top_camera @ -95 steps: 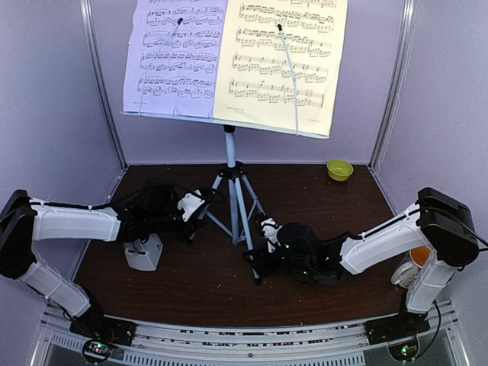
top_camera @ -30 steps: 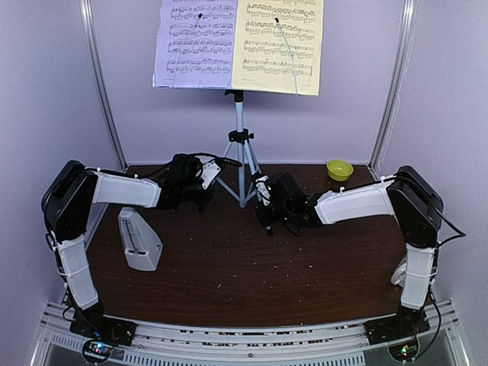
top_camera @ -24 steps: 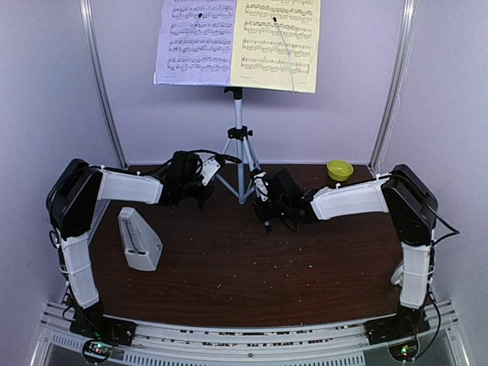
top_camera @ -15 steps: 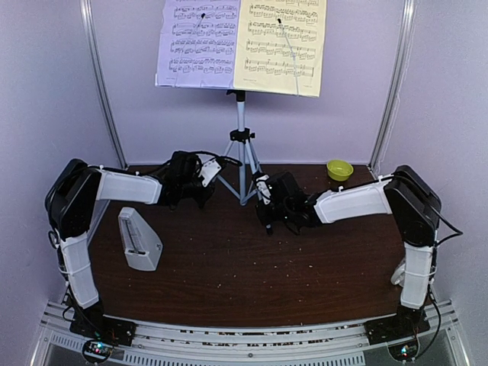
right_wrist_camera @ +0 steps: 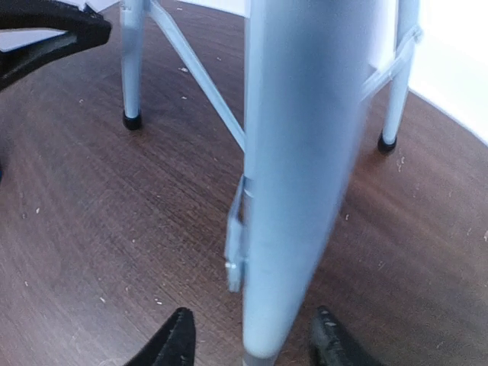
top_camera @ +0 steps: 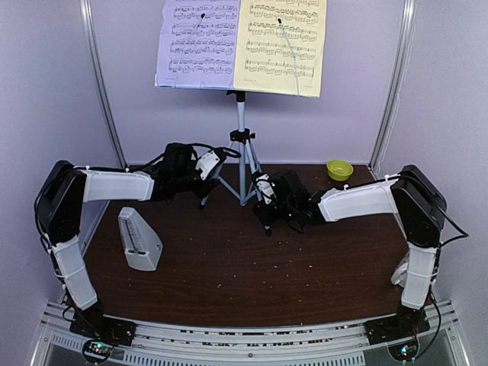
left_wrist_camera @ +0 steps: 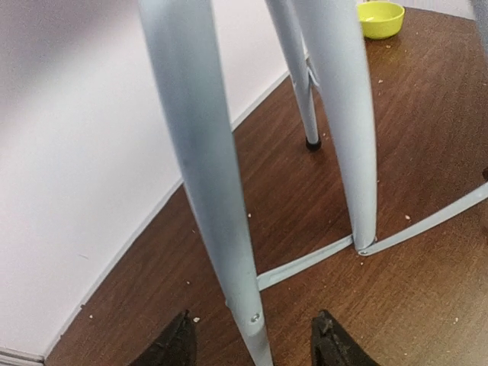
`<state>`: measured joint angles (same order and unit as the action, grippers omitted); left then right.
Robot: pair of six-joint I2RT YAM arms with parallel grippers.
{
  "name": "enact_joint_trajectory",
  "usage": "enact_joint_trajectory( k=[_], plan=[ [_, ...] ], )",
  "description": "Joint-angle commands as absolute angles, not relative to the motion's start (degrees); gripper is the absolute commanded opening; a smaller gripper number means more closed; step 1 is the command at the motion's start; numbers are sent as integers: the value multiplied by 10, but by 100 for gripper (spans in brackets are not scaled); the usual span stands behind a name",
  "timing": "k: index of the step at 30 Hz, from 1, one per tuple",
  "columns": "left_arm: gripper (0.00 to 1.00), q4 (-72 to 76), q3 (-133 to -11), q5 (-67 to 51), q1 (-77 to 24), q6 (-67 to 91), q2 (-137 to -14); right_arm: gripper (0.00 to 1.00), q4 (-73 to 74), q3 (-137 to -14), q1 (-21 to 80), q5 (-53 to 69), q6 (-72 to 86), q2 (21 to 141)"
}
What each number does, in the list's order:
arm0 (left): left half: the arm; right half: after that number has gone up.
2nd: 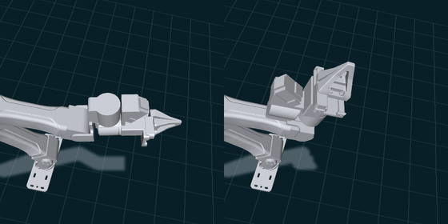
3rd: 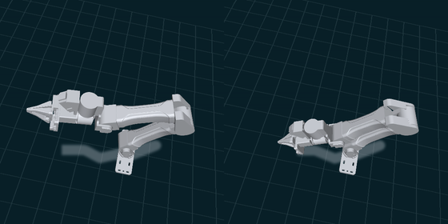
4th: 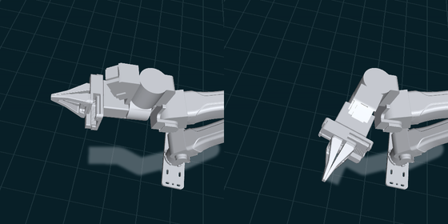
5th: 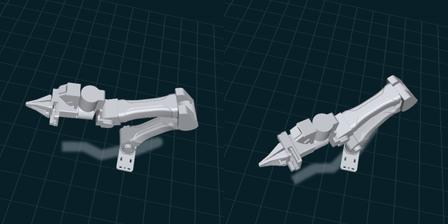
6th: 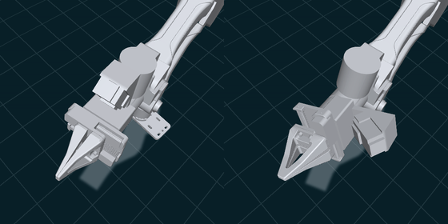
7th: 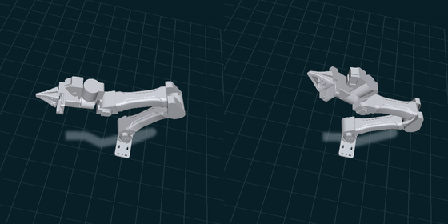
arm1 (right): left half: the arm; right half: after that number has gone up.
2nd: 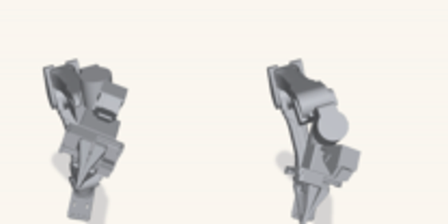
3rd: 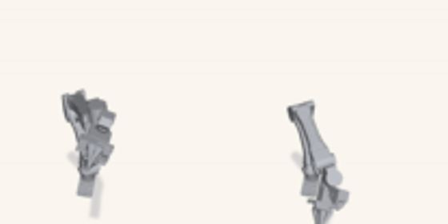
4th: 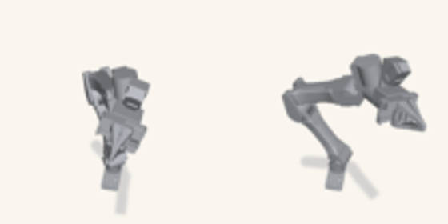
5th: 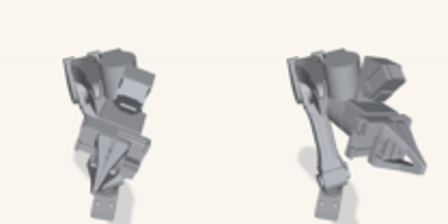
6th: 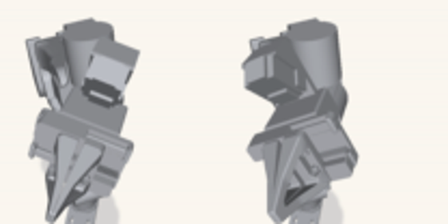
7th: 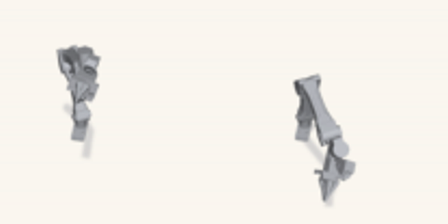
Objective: Set up the instrument practice props
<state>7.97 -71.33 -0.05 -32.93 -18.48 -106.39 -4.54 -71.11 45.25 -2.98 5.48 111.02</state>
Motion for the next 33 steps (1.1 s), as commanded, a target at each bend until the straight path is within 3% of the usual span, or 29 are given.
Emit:
enact_joint_trajectory(
  k=[1, 4, 7, 10, 24, 33],
  plan=[
    [65, 103, -693, 2, -337, -138, -997, 58, -51, -709, 453, -21, 52, 1066],
    [80, 64, -688, 31, -337, -100, -958, 69, -53, -695, 455, -24, 52, 1045],
    [93, 22, -672, 55, -337, -51, -906, 87, -54, -681, 457, -25, 52, 1015],
    [98, -25, -652, 92, -335, 6, -842, 100, -55, -662, 459, -24, 53, 984],
    [98, -416, -627, 184, -267, 220, -608, 100, -80, -566, 463, 1, 92, 864],
    [98, -465, -570, 99, -227, 230, -567, 100, -90, -534, 465, 10, 105, 839]
  ],
)
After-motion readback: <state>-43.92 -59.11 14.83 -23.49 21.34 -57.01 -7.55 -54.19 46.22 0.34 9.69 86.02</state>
